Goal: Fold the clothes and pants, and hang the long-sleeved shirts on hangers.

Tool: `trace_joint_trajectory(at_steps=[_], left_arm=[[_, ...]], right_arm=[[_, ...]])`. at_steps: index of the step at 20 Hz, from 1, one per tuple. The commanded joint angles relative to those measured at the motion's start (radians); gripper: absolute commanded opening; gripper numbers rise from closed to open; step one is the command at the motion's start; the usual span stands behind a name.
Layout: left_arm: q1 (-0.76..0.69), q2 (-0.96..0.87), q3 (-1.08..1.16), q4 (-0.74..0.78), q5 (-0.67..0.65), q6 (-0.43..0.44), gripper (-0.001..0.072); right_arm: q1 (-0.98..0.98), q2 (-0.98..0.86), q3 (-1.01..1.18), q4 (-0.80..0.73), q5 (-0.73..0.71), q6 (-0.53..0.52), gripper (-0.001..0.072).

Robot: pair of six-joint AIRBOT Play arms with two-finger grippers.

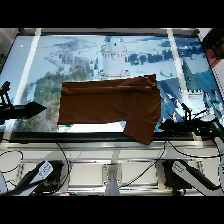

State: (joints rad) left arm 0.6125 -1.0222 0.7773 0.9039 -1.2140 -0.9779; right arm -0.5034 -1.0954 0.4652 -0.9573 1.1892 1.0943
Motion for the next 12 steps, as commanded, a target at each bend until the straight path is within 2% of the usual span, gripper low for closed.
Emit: trace_joint_trajectory(at_steps=[1, 5, 9, 10, 11, 12], left_arm=[[0.000, 0.000, -0.001, 0.000, 0.002, -0.003, 0.0372], [0.000, 0.000, -0.001, 0.000, 0.002, -0.017, 0.0371], [0.000, -0.004, -0.001, 0.000, 0.002, -0.028, 0.0371], [0.000, -0.008, -0.001, 0.000, 0.002, -0.028, 0.0371], [0.000, -0.012, -0.002, 0.000, 0.001, -0.028, 0.0372], [0.000, -0.016, -0.010, 0.000, 0.001, -0.028, 0.0372]], right_arm=[[0.000, 0.001, -0.045, 0.042, -0.074, -0.016, 0.0449], [0.090, -0.019, -0.048, 0.051, -0.125, -0.014, 0.0448], [0.168, -0.075, -0.048, 0.058, -0.203, 0.045, 0.0445], [0.169, -0.086, -0.048, 0.067, -0.211, 0.045, 0.0436], [0.169, -0.095, -0.049, 0.074, -0.222, 0.045, 0.0386], [0.169, -0.104, -0.048, 0.076, -0.227, 0.045, 0.0374]])
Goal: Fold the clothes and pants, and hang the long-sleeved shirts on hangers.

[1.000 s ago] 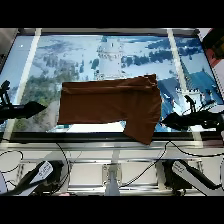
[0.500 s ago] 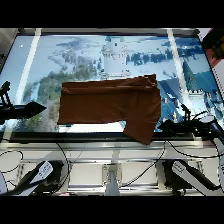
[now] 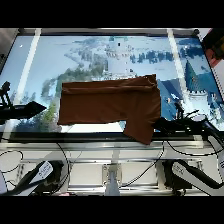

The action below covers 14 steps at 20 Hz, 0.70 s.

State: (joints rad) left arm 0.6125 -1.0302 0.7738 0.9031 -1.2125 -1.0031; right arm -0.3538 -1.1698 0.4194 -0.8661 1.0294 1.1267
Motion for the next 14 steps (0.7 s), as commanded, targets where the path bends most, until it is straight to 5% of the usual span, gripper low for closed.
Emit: trace_joint_trajectory(at_steps=[1, 7, 8, 11, 14], left_arm=[[0.000, -0.011, -0.019, 0.001, 0.000, -0.003, 0.0372], [0.000, -0.016, -0.089, 0.001, 0.005, -0.002, 0.0372], [0.000, -0.016, -0.095, 0.002, 0.004, -0.002, 0.0372], [0.000, -0.016, -0.123, 0.002, -0.003, -0.002, 0.0372], [0.000, -0.016, -0.165, 0.001, -0.012, 0.000, 0.0371]], right_arm=[[0.019, -0.039, -0.003, -0.018, -0.072, 0.011, 0.0371], [0.019, -0.068, -0.003, -0.016, -0.073, -0.039, 0.0306], [0.019, -0.068, -0.003, -0.023, -0.060, -0.039, 0.0274], [0.018, -0.067, -0.003, -0.032, -0.046, -0.038, 0.0017], [0.018, -0.067, -0.003, -0.029, -0.034, -0.038, 0.0018]])
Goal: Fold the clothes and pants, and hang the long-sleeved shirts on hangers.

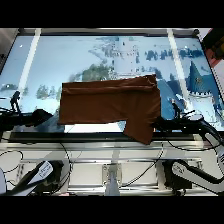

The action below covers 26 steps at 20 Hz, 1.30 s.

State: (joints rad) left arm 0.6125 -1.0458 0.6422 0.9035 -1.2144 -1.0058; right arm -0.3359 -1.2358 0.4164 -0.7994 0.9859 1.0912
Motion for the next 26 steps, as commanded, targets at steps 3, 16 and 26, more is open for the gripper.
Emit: trace_joint_trajectory(at_steps=[3, 16, 26], left_arm=[[0.000, 0.000, -0.073, 0.000, -0.013, 0.024, 0.0372], [-0.035, -0.116, -0.111, -0.019, 0.119, 0.094, 0.0503], [-0.126, -0.251, -0.109, -0.193, 0.268, 0.095, 0.0293]], right_arm=[[0.000, -0.001, 0.000, -0.094, 0.010, -0.003, 0.0017], [0.000, -0.001, 0.003, -0.086, 0.031, -0.003, 0.0018], [0.000, 0.000, 0.003, -0.086, 0.063, -0.003, 0.0018]])
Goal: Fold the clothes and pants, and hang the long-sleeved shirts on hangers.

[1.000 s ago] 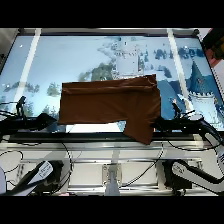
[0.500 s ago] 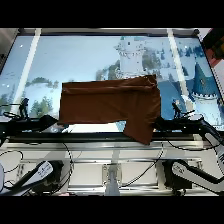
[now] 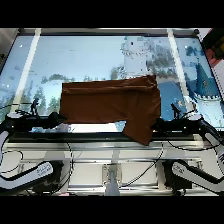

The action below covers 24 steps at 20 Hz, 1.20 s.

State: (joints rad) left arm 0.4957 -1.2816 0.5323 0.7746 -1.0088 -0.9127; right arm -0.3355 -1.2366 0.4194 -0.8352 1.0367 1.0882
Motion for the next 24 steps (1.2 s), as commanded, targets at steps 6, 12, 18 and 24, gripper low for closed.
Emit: trace_joint_trajectory(at_steps=[6, 12, 18, 24], left_arm=[[-0.008, 0.082, 0.010, -0.137, -0.061, 0.093, 0.0023], [-0.010, 0.256, 0.065, -0.546, -0.063, 0.140, 0.0022], [-0.048, 0.272, 0.065, -0.761, 0.054, 0.250, 0.0021], [-0.238, 0.271, 0.065, -0.761, 0.478, 0.293, 0.0020]], right_arm=[[0.000, 0.111, 0.029, -0.037, 0.081, -0.010, 0.0017], [0.000, 0.323, 0.103, 0.299, 0.063, -0.010, 0.0017], [0.042, 0.344, 0.127, 0.507, -0.280, -0.010, 0.0016], [0.315, 0.253, 0.246, 0.507, -0.743, 0.010, 0.0016]])
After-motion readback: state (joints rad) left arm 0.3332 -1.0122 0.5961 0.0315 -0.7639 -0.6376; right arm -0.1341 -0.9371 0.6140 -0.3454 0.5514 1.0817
